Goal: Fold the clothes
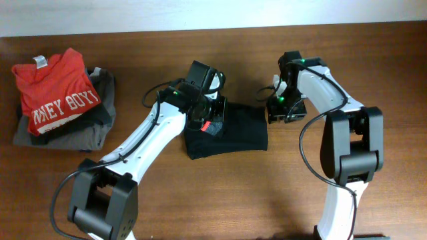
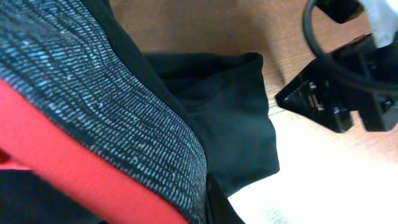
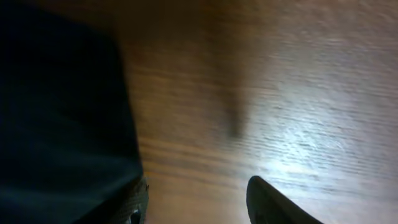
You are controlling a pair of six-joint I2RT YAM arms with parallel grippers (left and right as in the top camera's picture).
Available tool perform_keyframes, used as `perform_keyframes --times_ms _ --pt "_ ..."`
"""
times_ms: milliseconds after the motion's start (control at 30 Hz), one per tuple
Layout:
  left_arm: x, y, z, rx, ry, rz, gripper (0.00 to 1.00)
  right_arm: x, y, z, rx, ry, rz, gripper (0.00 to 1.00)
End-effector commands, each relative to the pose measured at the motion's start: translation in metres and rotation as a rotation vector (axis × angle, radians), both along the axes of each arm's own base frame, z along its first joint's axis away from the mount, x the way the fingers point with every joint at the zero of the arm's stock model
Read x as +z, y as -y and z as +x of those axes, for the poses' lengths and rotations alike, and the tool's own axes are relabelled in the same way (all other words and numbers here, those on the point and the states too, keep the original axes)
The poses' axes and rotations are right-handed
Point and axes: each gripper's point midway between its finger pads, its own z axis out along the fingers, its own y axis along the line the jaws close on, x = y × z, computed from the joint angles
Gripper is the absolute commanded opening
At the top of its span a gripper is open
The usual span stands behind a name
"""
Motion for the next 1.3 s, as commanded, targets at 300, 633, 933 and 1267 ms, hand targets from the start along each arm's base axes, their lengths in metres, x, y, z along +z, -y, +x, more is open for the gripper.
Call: perform_keyframes --times_ms 300,633,933,1267 --pt "0.008 0.015 -0.008 -0.041 -0.036 -0.069 0.08 -0.021 -0.031 -0.015 0.076 -0.011 0.038 0.55" --pt "0.013 0.039 -0.028 -0.163 -0.02 -0.084 0.08 -0.023 -0.031 -0.01 0.051 0.005 0.031 0.55" --pt "0.029 0.043 -0.039 -0.208 0.009 -0.086 0.13 -0.043 -0.031 -0.02 0.034 -0.064 0.023 0.55" --pt "0.035 0.047 -0.032 -0.209 0.049 -0.106 0.18 -0.043 -0.031 -0.023 0.03 -0.074 0.021 0.55"
